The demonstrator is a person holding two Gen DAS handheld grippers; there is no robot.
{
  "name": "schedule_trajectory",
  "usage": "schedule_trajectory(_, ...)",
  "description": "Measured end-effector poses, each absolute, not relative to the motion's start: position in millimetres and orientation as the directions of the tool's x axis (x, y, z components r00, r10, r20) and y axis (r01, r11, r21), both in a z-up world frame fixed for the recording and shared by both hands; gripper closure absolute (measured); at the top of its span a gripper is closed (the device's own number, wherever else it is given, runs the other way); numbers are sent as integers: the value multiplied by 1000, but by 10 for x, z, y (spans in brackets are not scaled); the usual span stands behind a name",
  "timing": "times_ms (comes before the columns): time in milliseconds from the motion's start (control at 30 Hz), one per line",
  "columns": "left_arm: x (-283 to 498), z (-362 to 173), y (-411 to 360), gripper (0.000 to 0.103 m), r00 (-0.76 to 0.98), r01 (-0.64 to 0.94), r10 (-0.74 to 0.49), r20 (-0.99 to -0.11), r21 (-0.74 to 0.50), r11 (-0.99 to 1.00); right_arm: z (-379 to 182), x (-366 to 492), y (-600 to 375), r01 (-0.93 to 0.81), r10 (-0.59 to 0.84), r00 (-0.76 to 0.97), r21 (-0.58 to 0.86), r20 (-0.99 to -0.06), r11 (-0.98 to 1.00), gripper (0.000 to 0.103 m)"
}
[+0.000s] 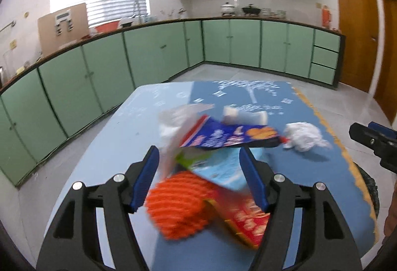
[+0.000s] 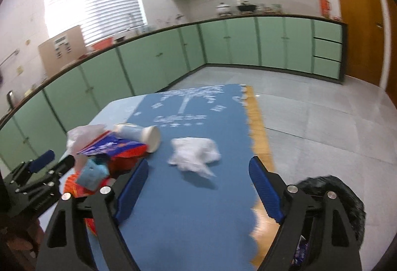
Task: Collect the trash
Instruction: 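Return both tools to the table and grasp the white tissue with right, then lift the tissue with the right gripper while left grasps the blue snack packet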
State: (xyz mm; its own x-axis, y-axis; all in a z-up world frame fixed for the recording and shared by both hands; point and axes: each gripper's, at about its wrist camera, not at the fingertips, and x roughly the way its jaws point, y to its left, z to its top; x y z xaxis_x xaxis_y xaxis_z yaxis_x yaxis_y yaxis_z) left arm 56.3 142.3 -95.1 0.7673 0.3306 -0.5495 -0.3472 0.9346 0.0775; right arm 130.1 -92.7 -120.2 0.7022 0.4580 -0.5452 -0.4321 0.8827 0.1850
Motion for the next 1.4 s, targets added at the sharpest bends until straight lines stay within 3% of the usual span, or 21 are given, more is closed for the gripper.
schedule_trajectory(167, 510, -977, 1630, 39, 763, -361, 313, -566, 29, 932, -1250, 1332, -577, -472, 461, 682, 139, -568, 870, 27)
schedule_trajectory(467, 688, -1022, 1459, 39, 787, -279, 214, -578, -25, 960, -1571, 1745, -664, -376, 347, 671, 102, -655, 921, 28)
schedule_trajectory(600, 761, -1042, 1389, 39, 792, -259, 202, -576, -17, 966, -1693, 1889, -637, -368, 329, 657, 92, -678, 925, 34)
schedule_trajectory(767, 826, -1066, 1336, 39, 794, -238, 181, -580, -23, 971, -1864, 2041, -566, -390, 347, 586, 120, -732, 913, 57)
schedule_trajectory(833, 839, -1082, 1293, 38, 796, -224, 169, -581, -23, 974, -1925, 2057, -555, -401, 364, 554, 142, -749, 905, 76)
schedule_trajectory(933, 828, -1079, 1214, 37, 804, -196, 148, -576, -22, 980, -1935, 2049, -548, -416, 380, 543, 154, -749, 896, 97)
schedule_trajectory(1400, 1180, -1164, 900, 33, 802, -118, 157, -577, 104, 988, -1594, 1947, -842, -394, 394, 614, 167, -684, 904, 99)
